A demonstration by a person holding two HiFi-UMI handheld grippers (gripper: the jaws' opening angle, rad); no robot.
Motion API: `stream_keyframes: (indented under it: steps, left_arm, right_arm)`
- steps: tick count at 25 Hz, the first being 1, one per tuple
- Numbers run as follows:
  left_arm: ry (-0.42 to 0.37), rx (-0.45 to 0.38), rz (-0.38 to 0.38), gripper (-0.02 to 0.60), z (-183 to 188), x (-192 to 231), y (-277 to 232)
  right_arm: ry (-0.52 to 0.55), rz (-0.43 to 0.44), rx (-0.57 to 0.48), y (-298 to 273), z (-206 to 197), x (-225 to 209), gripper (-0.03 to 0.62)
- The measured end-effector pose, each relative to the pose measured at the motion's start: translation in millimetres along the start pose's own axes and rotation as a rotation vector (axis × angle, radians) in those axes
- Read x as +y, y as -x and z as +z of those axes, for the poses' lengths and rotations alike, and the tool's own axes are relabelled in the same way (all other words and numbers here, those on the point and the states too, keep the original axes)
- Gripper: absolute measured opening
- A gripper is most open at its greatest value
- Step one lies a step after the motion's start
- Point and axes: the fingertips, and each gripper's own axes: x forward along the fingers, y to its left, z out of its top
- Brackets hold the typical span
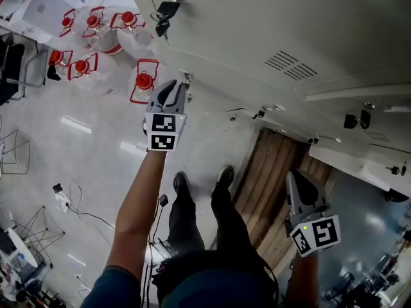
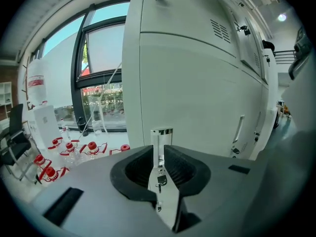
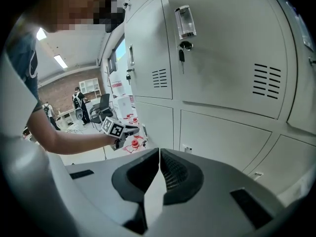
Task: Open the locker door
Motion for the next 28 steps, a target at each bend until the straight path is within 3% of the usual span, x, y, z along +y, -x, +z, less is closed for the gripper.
stream_keyframes:
  steps: [11,19,23,28]
  left_arm:
    - [0.072,0.013,0.119,0.186,-8.0,10.5,-38.8]
    - [0.101,0.018,0.19,0.173,-6.6,18.5,-48.6]
    - [0.077,0.017,0.173,0.127,-6.9,14.3,-47.9]
    - [0.052,0.035,0.136,0.127,-12.8,12.2,-40.9]
  right_arm:
    - [-0.016,0.0,0.042,-16.0,-20.8,-10.3,0.037]
    - [-0.023,-0.004,0.052,-20.0,-24.2,-15.9,0.037]
    - [-0.022,-0.009,0.045,-20.0,-20.0,-16.5,0.037]
    - [-0.023,-0.01,0.038,-17.7,-15.2,-12.8,0.037]
